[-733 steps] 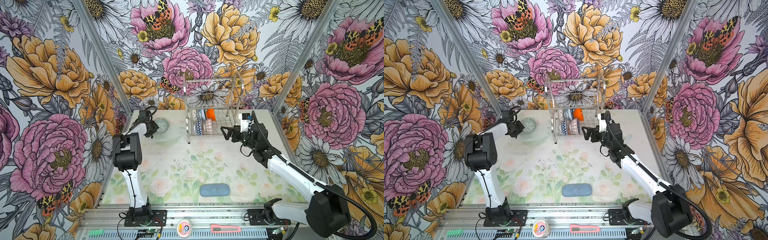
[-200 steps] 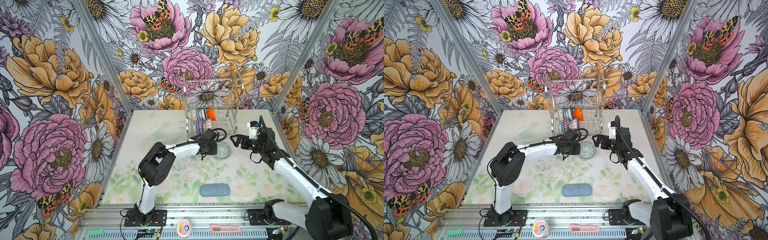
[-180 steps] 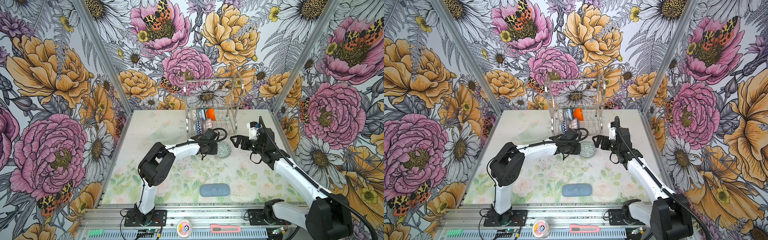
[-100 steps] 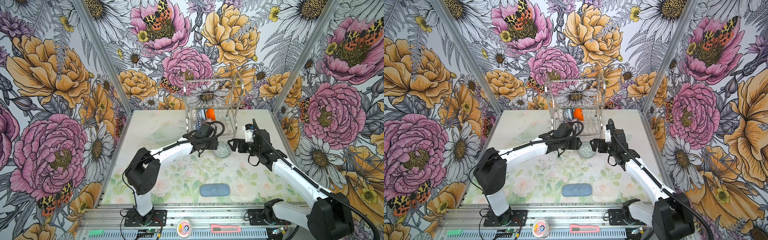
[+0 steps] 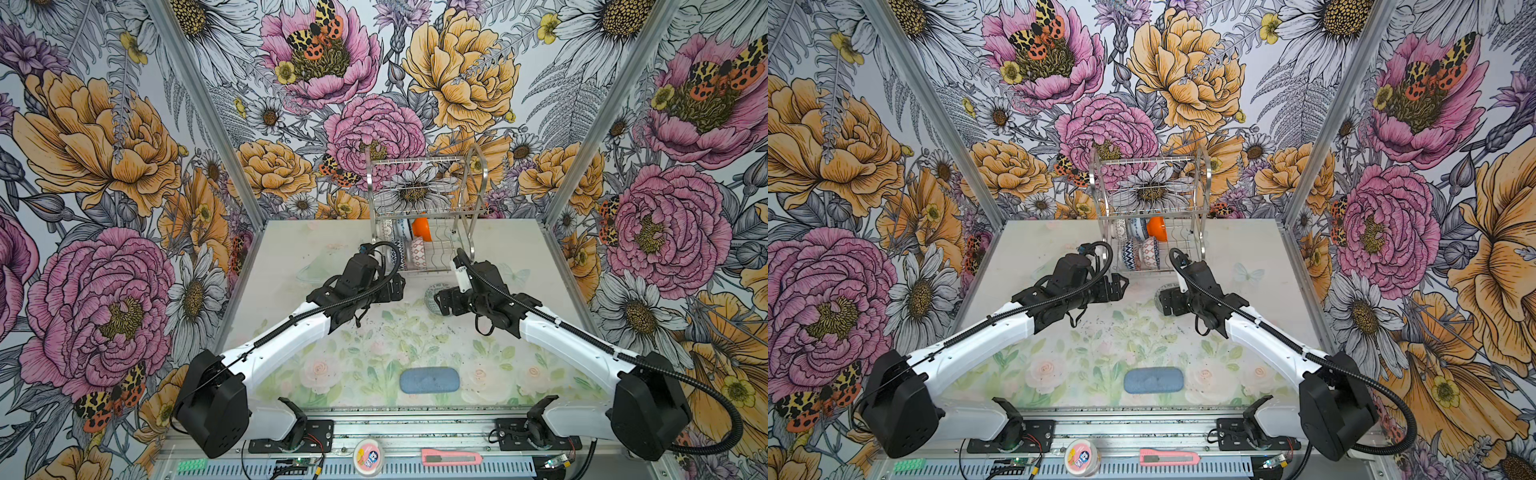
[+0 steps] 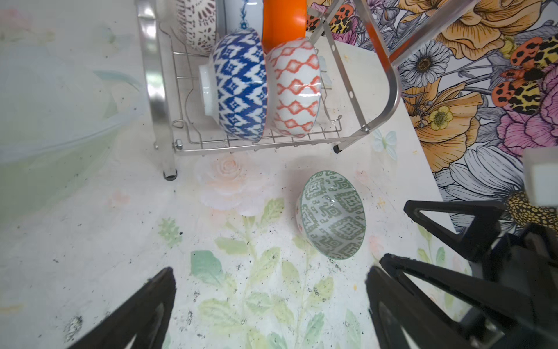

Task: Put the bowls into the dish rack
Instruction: 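Release the green bowl with the left gripper while the right descends to it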

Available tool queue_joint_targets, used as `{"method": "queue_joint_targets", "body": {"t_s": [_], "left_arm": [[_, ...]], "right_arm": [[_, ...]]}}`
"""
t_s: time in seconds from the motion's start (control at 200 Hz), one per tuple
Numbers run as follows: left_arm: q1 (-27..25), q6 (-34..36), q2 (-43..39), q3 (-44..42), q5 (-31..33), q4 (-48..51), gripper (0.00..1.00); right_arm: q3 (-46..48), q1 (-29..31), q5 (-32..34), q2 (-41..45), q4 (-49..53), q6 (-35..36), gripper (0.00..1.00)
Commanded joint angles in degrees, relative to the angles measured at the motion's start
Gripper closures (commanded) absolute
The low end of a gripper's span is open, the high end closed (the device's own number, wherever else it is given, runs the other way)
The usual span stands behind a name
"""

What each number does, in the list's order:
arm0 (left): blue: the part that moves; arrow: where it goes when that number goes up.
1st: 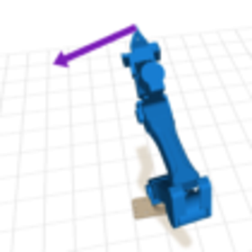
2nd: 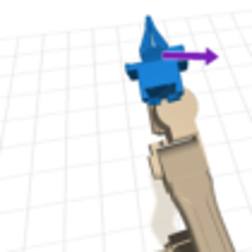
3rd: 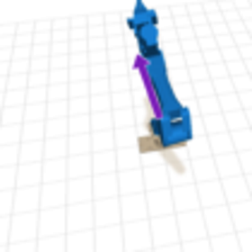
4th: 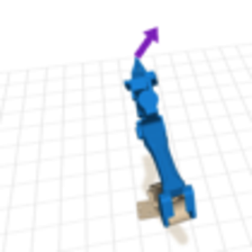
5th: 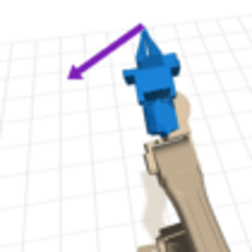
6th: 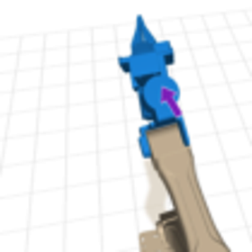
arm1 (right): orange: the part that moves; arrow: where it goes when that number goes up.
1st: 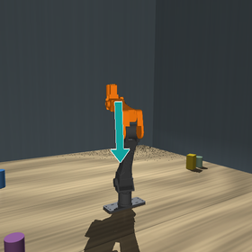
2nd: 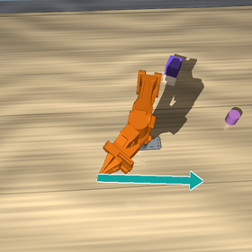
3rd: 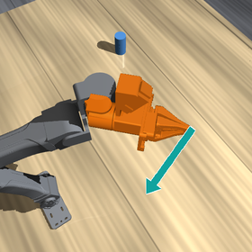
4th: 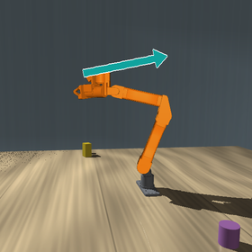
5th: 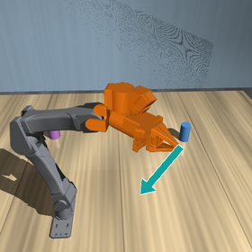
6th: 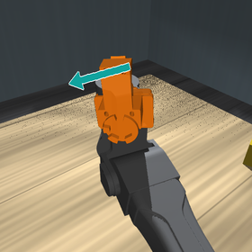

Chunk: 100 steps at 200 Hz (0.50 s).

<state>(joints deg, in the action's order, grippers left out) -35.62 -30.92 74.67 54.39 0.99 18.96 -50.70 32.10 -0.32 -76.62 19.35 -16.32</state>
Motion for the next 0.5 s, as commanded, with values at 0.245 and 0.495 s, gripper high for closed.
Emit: {"method": "queue_joint_targets", "body": {"t_s": [0.245,0.495], "left_arm": [[3.1,-6.5,-3.8,-10.2,-6.6,-10.5,0.01],[4.5,-7.3,-4.7,-11.9,-7.3,-11.2,0.01]], "right_arm": [[-7.1,5.6,6.7,-11.6,1.0,3.7,0.24],[-9.5,6.8,7.4,-17.6,1.6,3.4,0.46]]}}
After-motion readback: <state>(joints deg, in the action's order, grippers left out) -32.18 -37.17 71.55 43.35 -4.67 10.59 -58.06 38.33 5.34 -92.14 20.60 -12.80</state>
